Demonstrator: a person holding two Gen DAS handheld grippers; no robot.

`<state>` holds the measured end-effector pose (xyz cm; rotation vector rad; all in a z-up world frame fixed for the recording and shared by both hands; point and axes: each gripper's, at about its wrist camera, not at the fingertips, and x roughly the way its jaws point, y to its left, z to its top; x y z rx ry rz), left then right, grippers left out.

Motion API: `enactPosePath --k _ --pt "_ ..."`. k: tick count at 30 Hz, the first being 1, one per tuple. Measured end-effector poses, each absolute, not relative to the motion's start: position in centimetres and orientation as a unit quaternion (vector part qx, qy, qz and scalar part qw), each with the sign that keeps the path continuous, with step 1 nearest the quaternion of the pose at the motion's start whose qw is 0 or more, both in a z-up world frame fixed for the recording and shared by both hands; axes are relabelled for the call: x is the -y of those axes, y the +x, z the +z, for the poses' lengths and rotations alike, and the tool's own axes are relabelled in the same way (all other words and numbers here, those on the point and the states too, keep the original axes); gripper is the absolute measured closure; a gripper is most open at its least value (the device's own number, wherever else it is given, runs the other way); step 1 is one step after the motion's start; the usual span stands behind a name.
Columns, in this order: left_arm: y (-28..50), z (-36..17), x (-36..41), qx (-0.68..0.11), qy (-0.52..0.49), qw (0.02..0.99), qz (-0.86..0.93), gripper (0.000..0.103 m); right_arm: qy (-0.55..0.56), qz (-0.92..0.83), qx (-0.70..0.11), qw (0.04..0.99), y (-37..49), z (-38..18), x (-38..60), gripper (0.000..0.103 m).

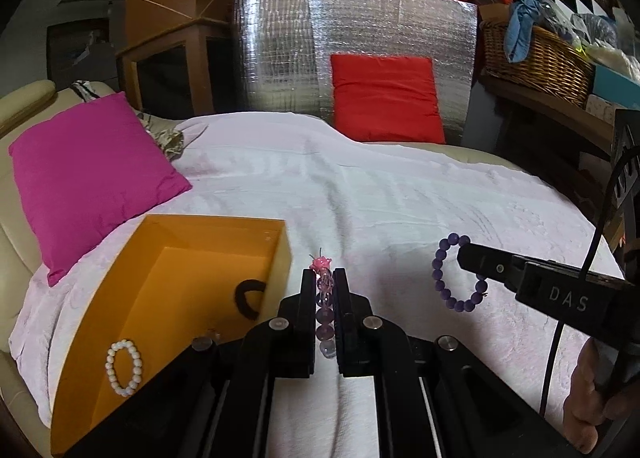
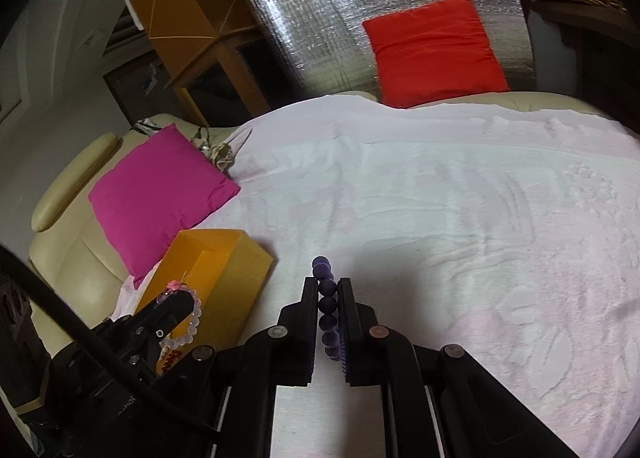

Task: Organize jewelry
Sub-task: 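Lift both bracelets and carry them toward the orange box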

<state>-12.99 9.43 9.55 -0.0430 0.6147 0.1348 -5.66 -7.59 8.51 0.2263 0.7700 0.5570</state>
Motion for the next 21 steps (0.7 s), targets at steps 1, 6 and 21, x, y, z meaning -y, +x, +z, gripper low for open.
enactPosePath --k 1,6,21 --pt "-13.2 9.6 -9.7 -0.302 -0.022 0.951 0.069 0.095 0.108 0.271 -0.37 0.882 -5.8 8.5 7.2 0.093" --pt "-14.1 9.7 -11.7 -0.299 -0.029 0.95 0.087 0.095 0.103 0.289 -0.372 0.876 -6.3 8.5 5.1 0.093" --pt "-16.3 9.9 -17.1 -0.286 -0.047 0.947 0.14 0.095 0.096 0.337 -0.366 0.862 -7.8 8.8 -1.2 0.092"
